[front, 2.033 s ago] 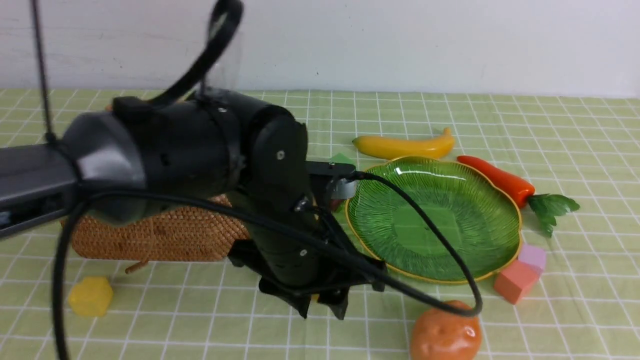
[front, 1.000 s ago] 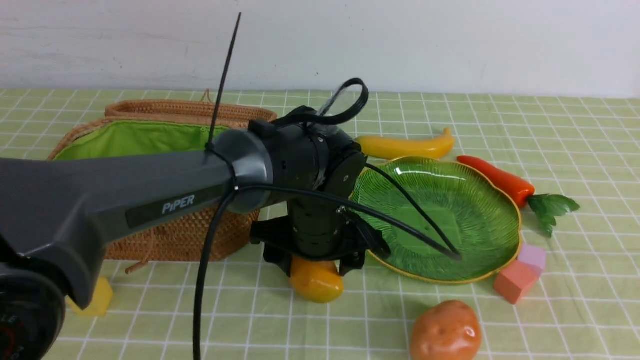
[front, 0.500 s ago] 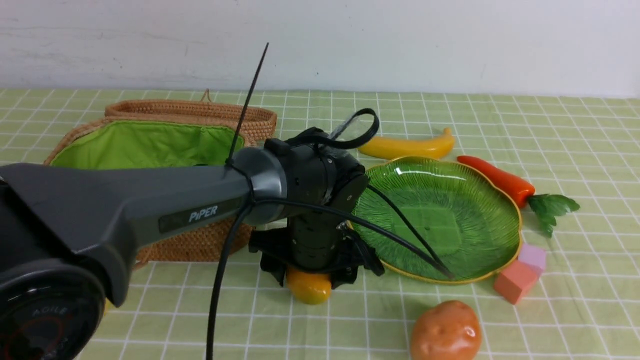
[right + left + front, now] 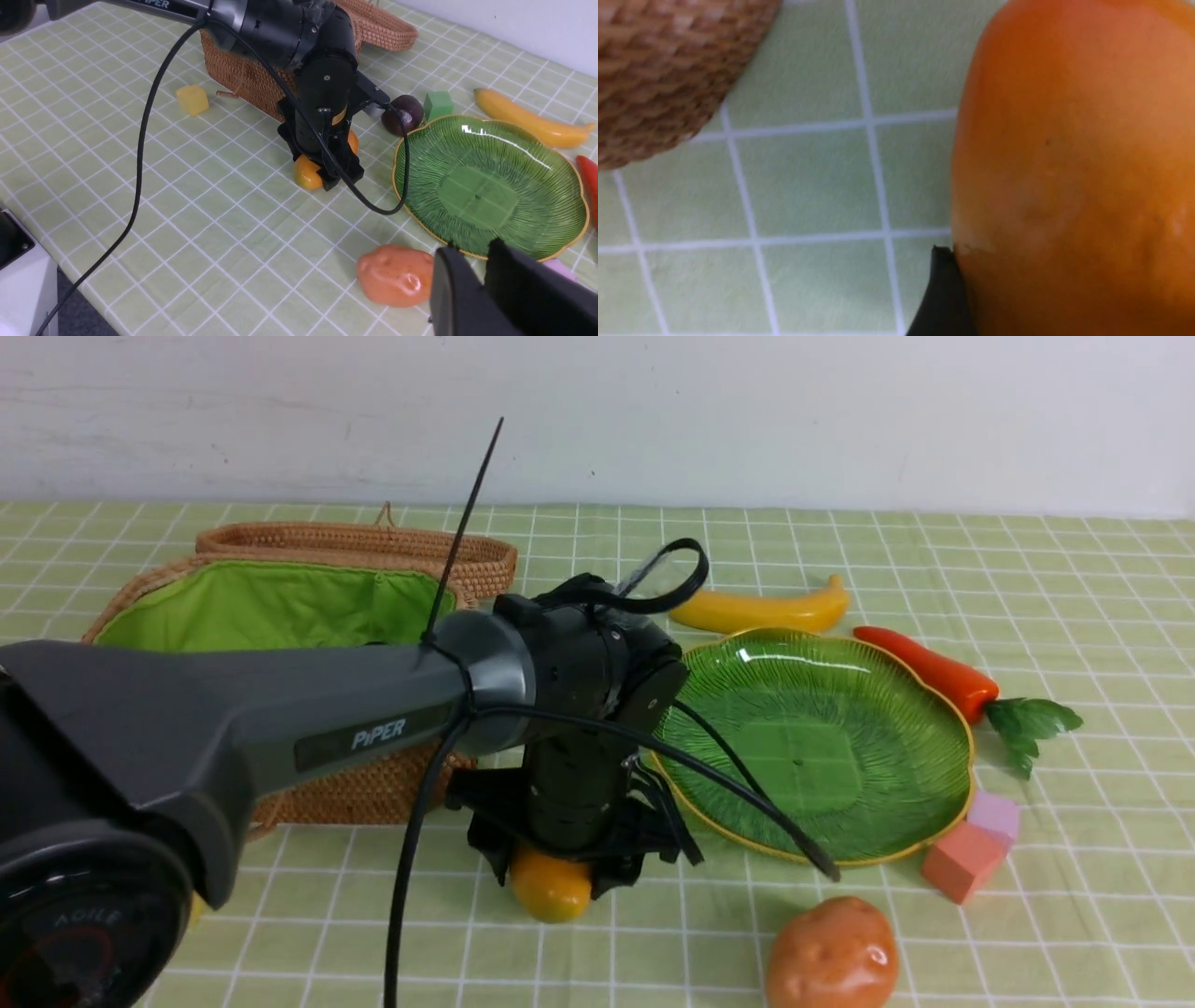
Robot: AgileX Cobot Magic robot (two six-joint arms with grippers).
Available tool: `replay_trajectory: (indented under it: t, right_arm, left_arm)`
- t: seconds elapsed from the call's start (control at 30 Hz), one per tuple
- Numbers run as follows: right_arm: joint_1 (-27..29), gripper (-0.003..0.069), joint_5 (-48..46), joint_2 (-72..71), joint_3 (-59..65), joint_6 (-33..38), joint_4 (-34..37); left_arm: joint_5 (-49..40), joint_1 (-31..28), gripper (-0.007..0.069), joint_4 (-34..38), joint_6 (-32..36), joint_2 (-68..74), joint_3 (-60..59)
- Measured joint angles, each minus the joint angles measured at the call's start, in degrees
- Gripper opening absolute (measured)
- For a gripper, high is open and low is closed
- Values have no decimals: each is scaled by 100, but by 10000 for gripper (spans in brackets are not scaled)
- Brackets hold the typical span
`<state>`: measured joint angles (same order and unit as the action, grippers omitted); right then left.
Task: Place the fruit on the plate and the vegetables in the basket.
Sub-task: Grab the mango with your left arm and place it on the right plate
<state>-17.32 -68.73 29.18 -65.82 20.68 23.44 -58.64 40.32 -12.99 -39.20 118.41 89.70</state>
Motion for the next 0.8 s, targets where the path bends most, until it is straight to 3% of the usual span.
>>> replay_trajectory:
  t: [0.23,0.37,0.53,0.7,0.8]
  right_arm:
    - [0,118,69,0,0,-26,-174]
    - [0,121,508,0,0,-785,-953]
    - [0,125,742,0,0,-1524,-1672]
    - [0,127,746,0,0,-1617,-1718]
    - [0,128,754,0,0,-1617,-1718]
  left_arm:
    - [-6,0,535,549,591,-961,0]
    - [683,0,535,1200,1971,-1540,0]
    - [1861,0,535,2699,4039,-1448,7]
    - [2635,0,535,3738,5456,-737,266]
    - [2755,0,535,3919,5837,-203,674]
